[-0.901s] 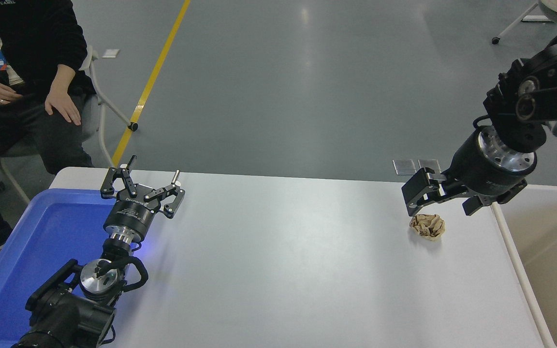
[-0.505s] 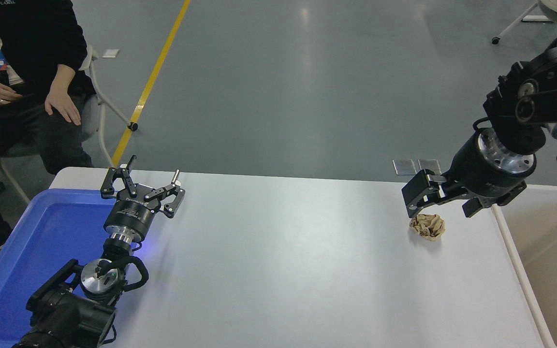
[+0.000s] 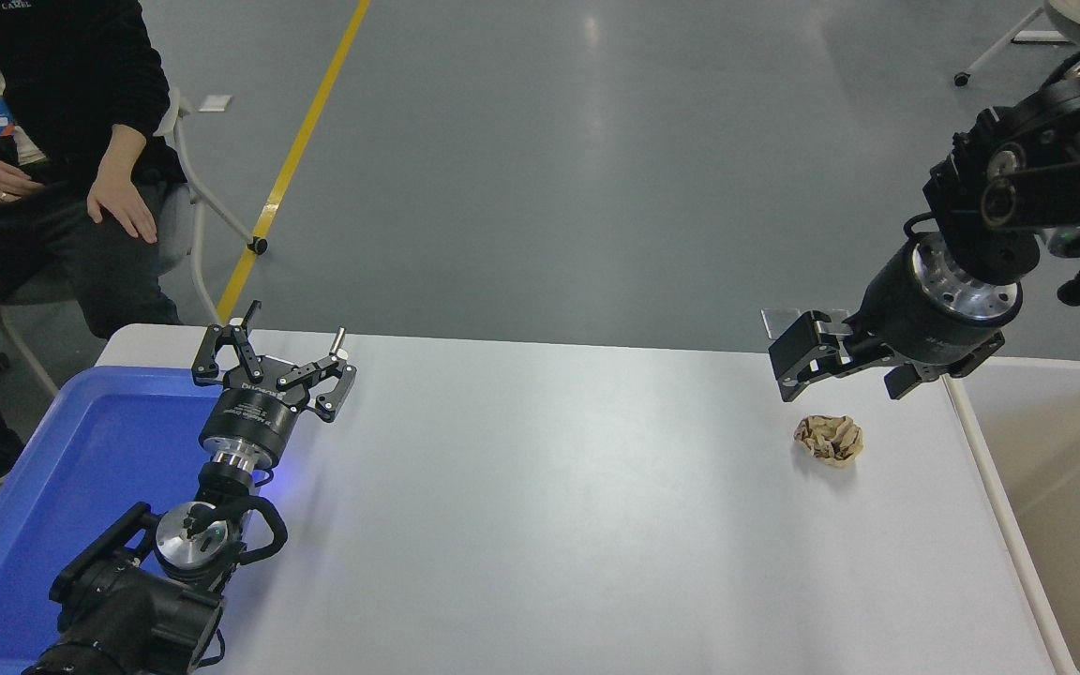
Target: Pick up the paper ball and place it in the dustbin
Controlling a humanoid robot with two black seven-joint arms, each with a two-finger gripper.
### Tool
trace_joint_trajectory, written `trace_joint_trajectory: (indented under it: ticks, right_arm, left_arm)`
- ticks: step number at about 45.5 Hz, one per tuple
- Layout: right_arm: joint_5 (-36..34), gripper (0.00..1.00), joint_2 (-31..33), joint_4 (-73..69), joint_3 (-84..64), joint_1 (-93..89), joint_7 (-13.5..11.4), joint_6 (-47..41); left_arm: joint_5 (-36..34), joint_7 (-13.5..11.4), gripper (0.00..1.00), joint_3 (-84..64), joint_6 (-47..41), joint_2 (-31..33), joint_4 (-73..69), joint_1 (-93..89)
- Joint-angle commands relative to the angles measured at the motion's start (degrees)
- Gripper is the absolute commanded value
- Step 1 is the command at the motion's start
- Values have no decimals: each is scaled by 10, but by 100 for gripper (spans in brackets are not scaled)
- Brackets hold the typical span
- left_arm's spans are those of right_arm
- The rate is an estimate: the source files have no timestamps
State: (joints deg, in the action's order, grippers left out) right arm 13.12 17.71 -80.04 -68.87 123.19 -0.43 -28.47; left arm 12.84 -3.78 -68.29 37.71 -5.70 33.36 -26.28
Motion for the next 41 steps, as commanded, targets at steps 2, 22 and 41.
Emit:
trace_joint_trajectory:
  ticks: [2, 22, 41]
  right_arm:
    - [104, 100, 33, 158, 56, -144, 0, 109]
    - [236, 100, 18, 427, 208, -455, 15, 271]
    - [238, 100, -58, 555, 206, -639, 23, 338]
  left_arm:
    - [0, 0, 99, 0, 1, 0, -1, 0]
    - [0, 0, 99, 0, 1, 0, -1, 0]
    - [0, 0, 99, 0, 0, 0, -1, 0]
